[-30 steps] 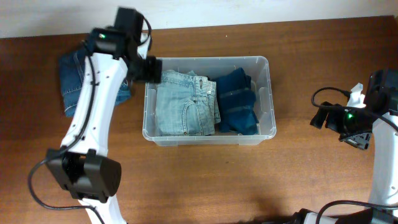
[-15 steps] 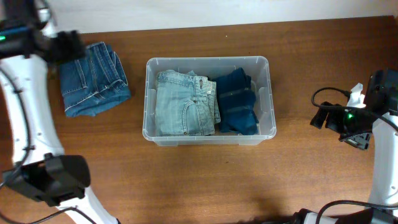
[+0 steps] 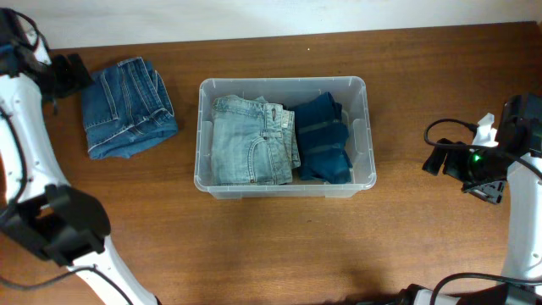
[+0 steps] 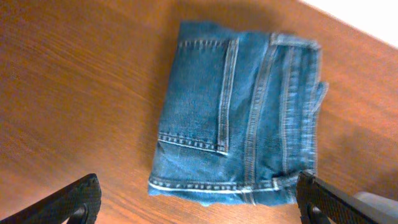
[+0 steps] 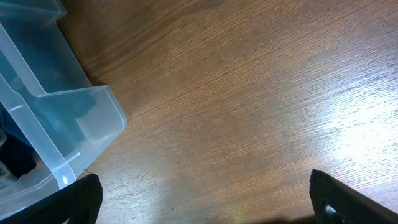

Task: Pack container

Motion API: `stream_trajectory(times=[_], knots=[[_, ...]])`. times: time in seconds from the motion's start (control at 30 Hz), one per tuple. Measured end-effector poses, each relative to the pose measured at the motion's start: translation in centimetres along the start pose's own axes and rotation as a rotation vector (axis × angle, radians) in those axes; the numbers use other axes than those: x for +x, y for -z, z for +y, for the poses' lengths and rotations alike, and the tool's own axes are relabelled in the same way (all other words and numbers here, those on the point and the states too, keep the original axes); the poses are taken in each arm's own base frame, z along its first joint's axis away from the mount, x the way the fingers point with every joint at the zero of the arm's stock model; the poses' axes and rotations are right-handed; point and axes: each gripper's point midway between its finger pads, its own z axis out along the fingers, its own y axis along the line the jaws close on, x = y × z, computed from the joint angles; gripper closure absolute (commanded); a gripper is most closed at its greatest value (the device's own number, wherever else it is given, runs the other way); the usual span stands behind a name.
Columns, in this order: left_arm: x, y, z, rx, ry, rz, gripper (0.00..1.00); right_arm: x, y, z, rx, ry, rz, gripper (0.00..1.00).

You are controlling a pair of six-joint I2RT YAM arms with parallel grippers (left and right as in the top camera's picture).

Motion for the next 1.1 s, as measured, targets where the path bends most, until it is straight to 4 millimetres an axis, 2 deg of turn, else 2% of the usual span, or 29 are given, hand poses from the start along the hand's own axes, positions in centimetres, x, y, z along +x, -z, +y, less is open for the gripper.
stream_trajectory(times=[0.13,0.23,0.27,0.3,0.37,0.47,0.5,0.57,0.67,0.83,0.97,1.0,1.1], knots=[[0.9,-3.4,0.1,-0.003,0.002,0.058,0.02,0.0,0.0,0.0,0.0,0.0,0.0,0.02],[1.3,-4.6,0.1,0.005,0.008,0.081,0.11,0.0,0.0,0.0,0.0,0.0,0.0,0.02],[1.4,-4.8,-0.1,0.012,0.009,0.084,0.11,0.0,0.0,0.0,0.0,0.0,0.0,0.02],[1.4,-4.9,-0.2,0.019,0.01,0.085,0.18,0.0,0.0,0.0,0.0,0.0,0.0,0.02],[1.3,-4.9,-0.6,0.04,0.016,0.084,0.22,0.0,0.0,0.0,0.0,0.0,0.0,0.02],[1.2,-5.1,-1.0,0.065,0.02,0.081,0.36,0.0,0.0,0.0,0.0,0.0,0.0,0.02],[1.2,-5.3,-1.0,0.069,0.018,0.082,0.37,0.0,0.0,0.0,0.0,0.001,0.0,0.01],[1.5,-5.8,-1.1,0.076,0.018,0.093,0.38,0.0,0.0,0.0,0.0,0.0,0.0,0.02],[2.1,-7.2,-1.1,0.079,0.02,0.122,0.48,0.0,0.0,0.0,0.0,0.0,0.0,0.02],[2.5,-8.2,-1.1,0.08,0.024,0.137,0.78,0.0,0.0,0.0,0.0,0.0,0.0,0.02],[2.3,-8.2,-1.3,0.083,0.018,0.13,0.91,0.0,0.0,0.0,0.0,0.0,0.0,0.01],[2.3,-8.2,-1.4,0.084,0.018,0.128,0.97,0.0,0.0,0.0,0.0,0.0,0.0,0.02],[2.1,-8.3,-1.8,0.088,0.012,0.12,0.99,0.0,0.0,0.0,0.0,0.0,0.0,0.02]])
